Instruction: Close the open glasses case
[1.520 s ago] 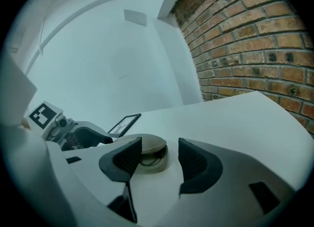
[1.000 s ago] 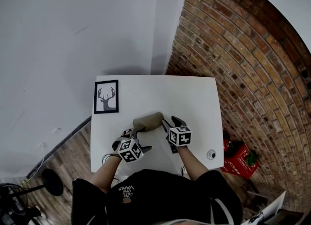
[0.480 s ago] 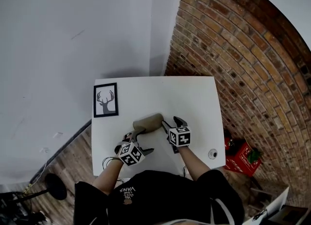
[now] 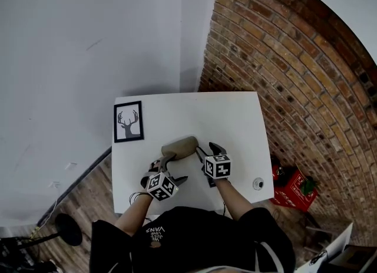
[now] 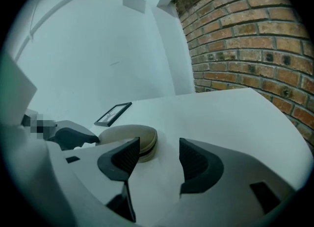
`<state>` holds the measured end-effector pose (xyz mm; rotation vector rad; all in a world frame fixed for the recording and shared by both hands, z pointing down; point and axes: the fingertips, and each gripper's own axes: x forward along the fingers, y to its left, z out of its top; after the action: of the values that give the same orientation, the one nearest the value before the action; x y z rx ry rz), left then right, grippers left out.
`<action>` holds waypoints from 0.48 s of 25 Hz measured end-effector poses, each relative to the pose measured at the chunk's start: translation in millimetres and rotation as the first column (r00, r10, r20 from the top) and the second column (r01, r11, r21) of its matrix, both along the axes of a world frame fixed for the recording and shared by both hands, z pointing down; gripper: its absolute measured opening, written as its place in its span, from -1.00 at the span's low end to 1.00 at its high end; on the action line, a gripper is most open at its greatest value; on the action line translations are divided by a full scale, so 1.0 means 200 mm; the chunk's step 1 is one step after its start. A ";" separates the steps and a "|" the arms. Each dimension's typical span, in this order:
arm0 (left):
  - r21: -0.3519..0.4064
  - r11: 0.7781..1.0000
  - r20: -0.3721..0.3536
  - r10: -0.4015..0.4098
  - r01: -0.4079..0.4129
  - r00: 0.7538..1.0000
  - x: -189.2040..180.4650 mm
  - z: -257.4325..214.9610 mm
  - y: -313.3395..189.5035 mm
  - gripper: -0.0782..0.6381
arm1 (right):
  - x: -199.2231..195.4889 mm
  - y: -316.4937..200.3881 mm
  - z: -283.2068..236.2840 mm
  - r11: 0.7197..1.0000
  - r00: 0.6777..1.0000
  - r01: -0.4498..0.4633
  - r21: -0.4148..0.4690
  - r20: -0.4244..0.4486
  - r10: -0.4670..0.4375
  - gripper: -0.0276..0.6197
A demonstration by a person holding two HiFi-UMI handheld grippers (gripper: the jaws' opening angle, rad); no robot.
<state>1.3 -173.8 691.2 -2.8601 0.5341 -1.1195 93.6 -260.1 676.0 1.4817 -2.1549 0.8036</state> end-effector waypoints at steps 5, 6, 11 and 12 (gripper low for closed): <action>0.030 0.998 -0.031 -0.051 0.052 0.998 -0.05 -0.06 -0.03 0.46 | 0.01 0.06 -0.06 0.999 0.999 -0.041 0.030 0.025 0.040 -0.16; 0.038 0.997 -0.035 -0.060 0.061 0.998 -0.07 -0.07 -0.03 0.45 | 0.01 0.08 -0.07 0.998 0.998 -0.050 0.038 0.030 0.049 -0.17; 0.067 0.993 -0.057 -0.096 0.100 0.994 -0.15 -0.12 -0.02 0.42 | 0.02 0.17 -0.13 0.993 0.995 -0.090 0.072 0.049 0.087 -0.18; 0.073 0.991 -0.064 -0.104 0.109 0.993 -0.16 -0.14 -0.01 0.41 | 0.02 0.19 -0.14 0.992 0.994 -0.096 0.079 0.054 0.092 -0.18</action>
<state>-31.3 -176.3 664.1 -2.8370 0.7242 -1.0053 97.6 -222.2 647.7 1.6314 -2.1918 0.8019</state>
